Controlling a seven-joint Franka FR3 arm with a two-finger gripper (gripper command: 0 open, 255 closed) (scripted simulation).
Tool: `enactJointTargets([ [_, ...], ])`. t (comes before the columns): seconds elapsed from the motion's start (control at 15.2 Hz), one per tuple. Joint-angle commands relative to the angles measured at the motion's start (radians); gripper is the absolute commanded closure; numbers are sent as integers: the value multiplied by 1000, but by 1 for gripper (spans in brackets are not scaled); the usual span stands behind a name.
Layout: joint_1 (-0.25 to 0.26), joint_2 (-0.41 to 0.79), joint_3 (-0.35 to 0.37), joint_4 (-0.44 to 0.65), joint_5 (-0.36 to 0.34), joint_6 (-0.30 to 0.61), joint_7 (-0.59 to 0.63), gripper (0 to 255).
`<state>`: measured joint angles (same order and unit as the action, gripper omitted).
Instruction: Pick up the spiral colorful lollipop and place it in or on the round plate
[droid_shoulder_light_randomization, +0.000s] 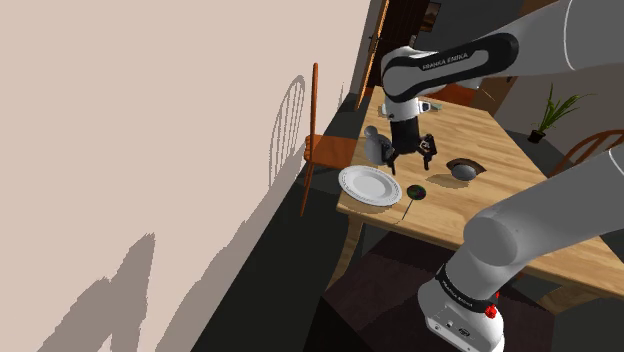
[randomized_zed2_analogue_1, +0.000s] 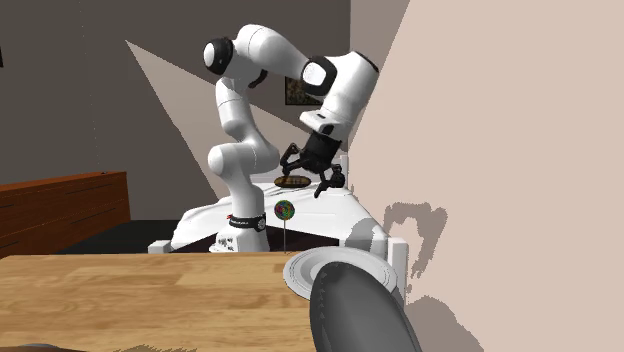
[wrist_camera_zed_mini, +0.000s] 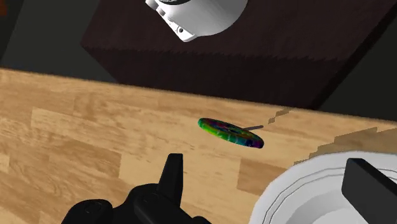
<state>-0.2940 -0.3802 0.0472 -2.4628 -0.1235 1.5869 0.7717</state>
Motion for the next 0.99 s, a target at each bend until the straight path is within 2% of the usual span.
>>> enactJointTargets([
  [0.0, -40, 50, -3, -7, 1, -20, 123, 0],
  [0.53, -45, 27, -12, -121, -9, 71, 124, 0],
  [0.92, -45, 27, -12, -121, -9, 71, 124, 0],
])
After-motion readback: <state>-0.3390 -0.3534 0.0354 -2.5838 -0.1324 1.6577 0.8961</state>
